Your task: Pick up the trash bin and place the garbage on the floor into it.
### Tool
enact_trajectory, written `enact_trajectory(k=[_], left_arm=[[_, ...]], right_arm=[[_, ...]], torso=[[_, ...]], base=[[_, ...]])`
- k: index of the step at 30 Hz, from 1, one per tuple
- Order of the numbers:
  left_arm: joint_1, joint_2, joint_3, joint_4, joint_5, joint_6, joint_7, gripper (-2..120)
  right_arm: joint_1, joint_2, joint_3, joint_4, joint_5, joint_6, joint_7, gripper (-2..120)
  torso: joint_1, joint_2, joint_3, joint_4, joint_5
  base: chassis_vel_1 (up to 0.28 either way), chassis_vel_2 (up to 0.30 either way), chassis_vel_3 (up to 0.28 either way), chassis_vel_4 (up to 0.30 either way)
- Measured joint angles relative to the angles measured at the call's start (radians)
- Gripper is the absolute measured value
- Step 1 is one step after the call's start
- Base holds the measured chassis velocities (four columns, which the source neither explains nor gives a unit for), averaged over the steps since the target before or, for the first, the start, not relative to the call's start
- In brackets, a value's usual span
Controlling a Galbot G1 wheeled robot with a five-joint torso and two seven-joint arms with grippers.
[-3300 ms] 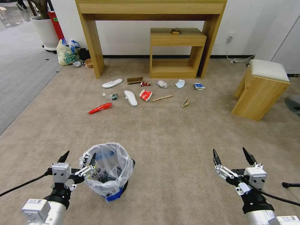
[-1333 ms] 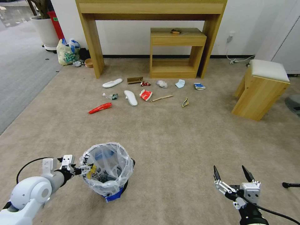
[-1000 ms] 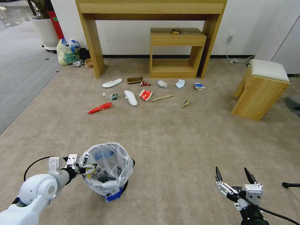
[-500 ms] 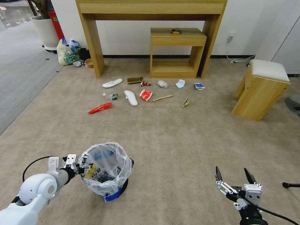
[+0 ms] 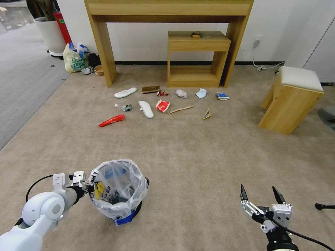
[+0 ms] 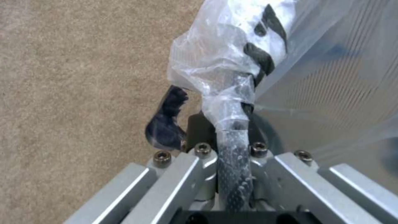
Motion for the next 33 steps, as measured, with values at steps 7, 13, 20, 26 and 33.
enact_trajectory(k=[7, 13, 20, 26, 33], left_arm=[[0.055, -0.014, -0.069, -0.114, -0.095, 0.0, -0.094, 0], [0.099, -0.052, -0.111, -0.247, -0.212, 0.0, -0.231, 0], [0.147, -0.125, -0.149, -0.395, -0.221, -0.001, -0.325, 0], [0.201, -0.195, -0.157, -0.465, -0.147, -0.001, -0.328, 0], [0.282, -0.245, -0.167, -0.502, -0.056, -0.002, -0.287, 0]], right_arm=[[0.007, 0.0, 0.016, 0.023, 0.013, -0.021, 0.01, 100], [0.039, -0.001, 0.034, 0.064, 0.03, -0.068, 0.018, 100], [0.105, -0.003, 0.04, 0.105, 0.043, -0.14, 0.019, 100], [0.161, -0.007, 0.045, 0.137, 0.061, -0.211, 0.013, 100], [0.207, -0.027, 0.049, 0.156, 0.064, -0.265, 0.006, 100]], torso=[[0.0, 0.0, 0.0, 0.0, 0.0002], [0.0, 0.0, 0.0, 0.0, 0.0002], [0.0, 0.0, 0.0, 0.0001, 0.0003], [0.0, 0.0, 0.0, 0.0001, 0.0003], [0.0, 0.0, 0.0, 0.0002, 0.0002]], base=[[0.0, 0.0, 0.0, 0.0], [0.0, 0.0, 0.0, 0.0], [0.0, 0.0, 0.0, 0.0], [0.0, 0.0, 0.0, 0.0], [0.0, 0.0, 0.0, 0.0]])
